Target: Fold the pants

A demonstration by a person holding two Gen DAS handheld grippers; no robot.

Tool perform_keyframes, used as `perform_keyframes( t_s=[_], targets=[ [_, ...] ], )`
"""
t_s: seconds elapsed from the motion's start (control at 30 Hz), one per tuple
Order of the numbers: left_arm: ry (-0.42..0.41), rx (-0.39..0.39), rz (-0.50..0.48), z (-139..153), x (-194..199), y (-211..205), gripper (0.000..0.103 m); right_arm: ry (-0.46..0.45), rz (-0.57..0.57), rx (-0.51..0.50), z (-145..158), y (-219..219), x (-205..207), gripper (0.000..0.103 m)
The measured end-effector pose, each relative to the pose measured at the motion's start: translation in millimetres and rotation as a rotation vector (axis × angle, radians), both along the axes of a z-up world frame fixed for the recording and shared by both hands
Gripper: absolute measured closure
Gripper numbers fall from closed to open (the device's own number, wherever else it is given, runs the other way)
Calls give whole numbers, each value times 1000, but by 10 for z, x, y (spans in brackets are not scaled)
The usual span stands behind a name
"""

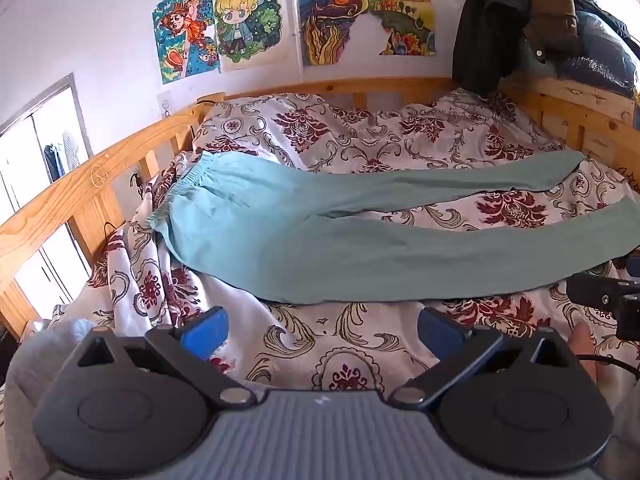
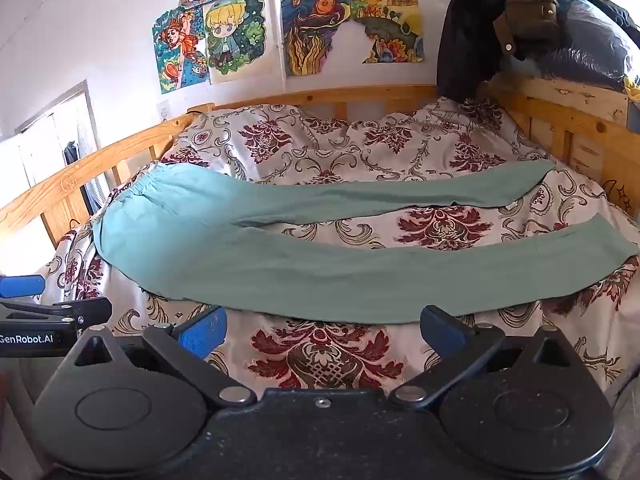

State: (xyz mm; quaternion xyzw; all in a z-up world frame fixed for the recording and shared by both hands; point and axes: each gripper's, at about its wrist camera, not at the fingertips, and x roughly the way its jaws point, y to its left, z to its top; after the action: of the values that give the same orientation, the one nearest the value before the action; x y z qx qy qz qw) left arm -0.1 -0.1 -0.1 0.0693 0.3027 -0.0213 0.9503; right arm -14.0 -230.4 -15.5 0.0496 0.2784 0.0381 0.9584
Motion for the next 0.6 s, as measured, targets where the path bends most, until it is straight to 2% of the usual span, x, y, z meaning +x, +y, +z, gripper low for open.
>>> perform_keyframes(
  t_s=[0.6],
  targets=[
    [-5,-2,3,-11,11,24,0,10,-7,-1,-9,-15,-5,1]
  ],
)
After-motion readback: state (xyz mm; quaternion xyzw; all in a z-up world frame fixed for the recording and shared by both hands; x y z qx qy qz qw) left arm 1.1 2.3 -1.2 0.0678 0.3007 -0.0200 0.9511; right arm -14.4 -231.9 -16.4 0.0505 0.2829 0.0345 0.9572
